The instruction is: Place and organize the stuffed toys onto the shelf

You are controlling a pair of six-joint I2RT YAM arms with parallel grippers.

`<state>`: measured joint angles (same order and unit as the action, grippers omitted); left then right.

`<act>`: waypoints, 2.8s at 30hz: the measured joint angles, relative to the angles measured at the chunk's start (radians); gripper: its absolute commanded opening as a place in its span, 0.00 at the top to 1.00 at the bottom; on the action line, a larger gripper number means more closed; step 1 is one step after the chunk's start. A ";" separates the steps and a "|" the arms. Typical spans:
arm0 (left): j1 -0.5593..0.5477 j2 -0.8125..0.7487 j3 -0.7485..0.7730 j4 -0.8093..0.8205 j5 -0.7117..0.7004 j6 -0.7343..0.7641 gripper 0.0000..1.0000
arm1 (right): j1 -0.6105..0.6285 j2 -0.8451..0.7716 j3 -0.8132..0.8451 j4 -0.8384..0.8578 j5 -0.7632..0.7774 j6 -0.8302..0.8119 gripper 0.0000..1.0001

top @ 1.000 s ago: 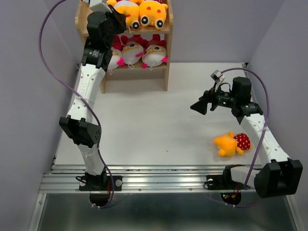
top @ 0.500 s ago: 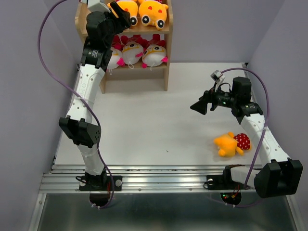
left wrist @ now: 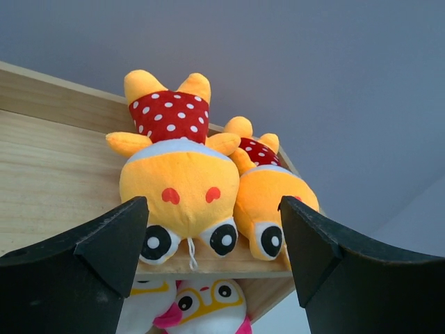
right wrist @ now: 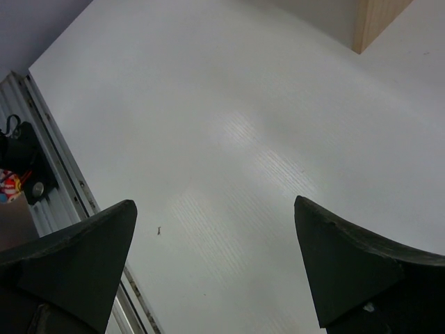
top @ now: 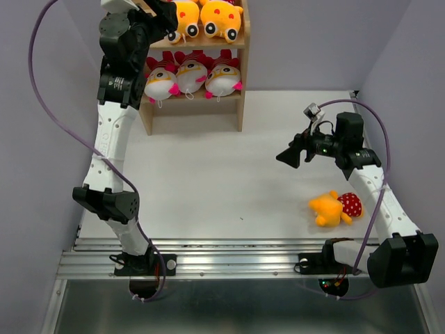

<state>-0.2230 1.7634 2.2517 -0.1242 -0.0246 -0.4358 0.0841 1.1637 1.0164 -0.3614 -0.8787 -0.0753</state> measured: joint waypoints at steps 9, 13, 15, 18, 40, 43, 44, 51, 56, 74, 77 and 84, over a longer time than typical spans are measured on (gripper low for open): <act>0.035 -0.313 -0.284 0.016 0.027 0.076 0.07 | -0.008 0.022 0.114 -0.146 0.225 -0.125 0.00; 0.037 -0.533 -0.551 0.031 0.034 0.142 0.07 | -0.023 0.076 0.171 -0.242 0.349 -0.209 0.00; 0.037 -0.655 -0.703 0.022 0.056 0.166 0.07 | -0.038 0.111 0.180 -0.310 0.396 -0.252 0.00; 0.040 -0.781 -0.890 0.024 0.099 0.173 0.07 | -0.080 0.179 0.201 -0.419 0.432 -0.299 0.00; 0.030 -1.170 -1.720 0.084 0.460 -0.071 0.10 | -0.209 0.183 0.138 -0.952 0.565 -1.015 0.11; 0.013 -1.141 -1.722 0.098 0.480 -0.076 0.10 | -0.202 0.195 0.084 -0.957 0.565 -1.044 0.13; 0.006 -1.133 -1.727 0.101 0.484 -0.079 0.10 | -0.199 0.199 0.067 -0.959 0.566 -1.044 0.14; -0.075 -1.123 -1.781 0.144 0.487 -0.124 0.11 | -0.180 0.219 -0.108 -0.847 0.649 -0.982 0.62; -0.215 -1.104 -1.796 0.181 0.438 -0.168 0.11 | -0.180 0.262 -0.123 -0.774 0.688 -0.893 0.89; -0.530 -0.782 -1.679 0.391 0.295 -0.206 0.11 | -0.101 0.387 0.330 -0.614 -0.315 -0.380 0.99; -0.569 -0.723 -1.612 0.422 0.279 -0.175 0.11 | -0.067 0.446 0.352 -0.547 -0.432 -0.270 0.99; -0.668 -0.589 -1.582 0.548 0.293 -0.056 0.11 | -0.021 0.471 0.380 -0.472 -0.547 -0.109 0.99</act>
<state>-0.8913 1.1744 0.6693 0.4236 0.2687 -0.4919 0.0628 1.6344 1.3960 -0.8337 -1.4254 -0.1848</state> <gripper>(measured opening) 0.891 0.129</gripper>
